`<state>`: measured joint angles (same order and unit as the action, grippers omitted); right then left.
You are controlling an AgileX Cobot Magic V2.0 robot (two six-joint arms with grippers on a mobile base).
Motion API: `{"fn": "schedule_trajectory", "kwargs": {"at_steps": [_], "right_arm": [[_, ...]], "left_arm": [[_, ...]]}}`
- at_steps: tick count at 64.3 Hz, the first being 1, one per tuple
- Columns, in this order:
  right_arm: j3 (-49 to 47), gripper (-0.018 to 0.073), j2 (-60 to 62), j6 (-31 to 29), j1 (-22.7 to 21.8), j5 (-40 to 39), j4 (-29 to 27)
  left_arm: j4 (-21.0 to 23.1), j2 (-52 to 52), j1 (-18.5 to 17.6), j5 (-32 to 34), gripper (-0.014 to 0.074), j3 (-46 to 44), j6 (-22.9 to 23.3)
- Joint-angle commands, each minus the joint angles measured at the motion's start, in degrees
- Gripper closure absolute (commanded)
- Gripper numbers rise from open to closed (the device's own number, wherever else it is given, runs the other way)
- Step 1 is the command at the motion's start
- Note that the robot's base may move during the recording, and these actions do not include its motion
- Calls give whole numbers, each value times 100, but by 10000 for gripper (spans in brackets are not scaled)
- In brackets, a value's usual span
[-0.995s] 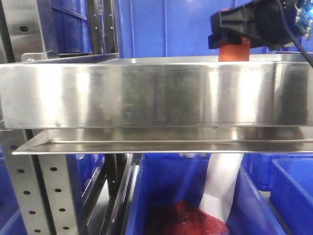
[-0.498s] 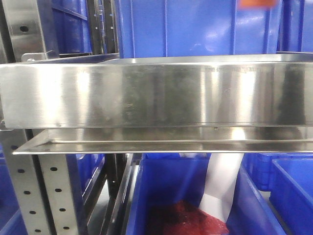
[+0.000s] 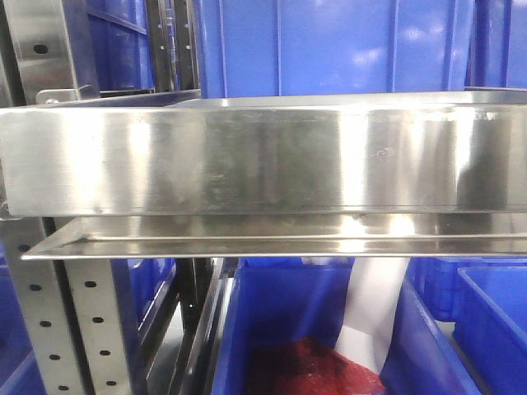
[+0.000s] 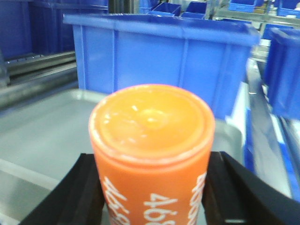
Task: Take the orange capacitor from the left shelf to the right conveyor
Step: 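Retract the right arm holding the cylinder away from the shelf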
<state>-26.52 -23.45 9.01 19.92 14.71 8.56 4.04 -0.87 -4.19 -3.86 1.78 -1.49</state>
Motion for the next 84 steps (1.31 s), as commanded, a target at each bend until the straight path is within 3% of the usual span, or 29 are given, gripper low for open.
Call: {"fn": "schedule_trajectory", "kwargs": {"at_steps": [1,17,84], "right_arm": [[-59,486,534,-6,-25,11,88],[-60,486,1558,-6,-25,843,83],[-60,486,1690,-6,-25,844,83]], "left_arm": [[20,-55,9,479,723,-29,9],[20,-55,9,479,723,-29,9],[20,-55,9,479,723,-29,9]]}}
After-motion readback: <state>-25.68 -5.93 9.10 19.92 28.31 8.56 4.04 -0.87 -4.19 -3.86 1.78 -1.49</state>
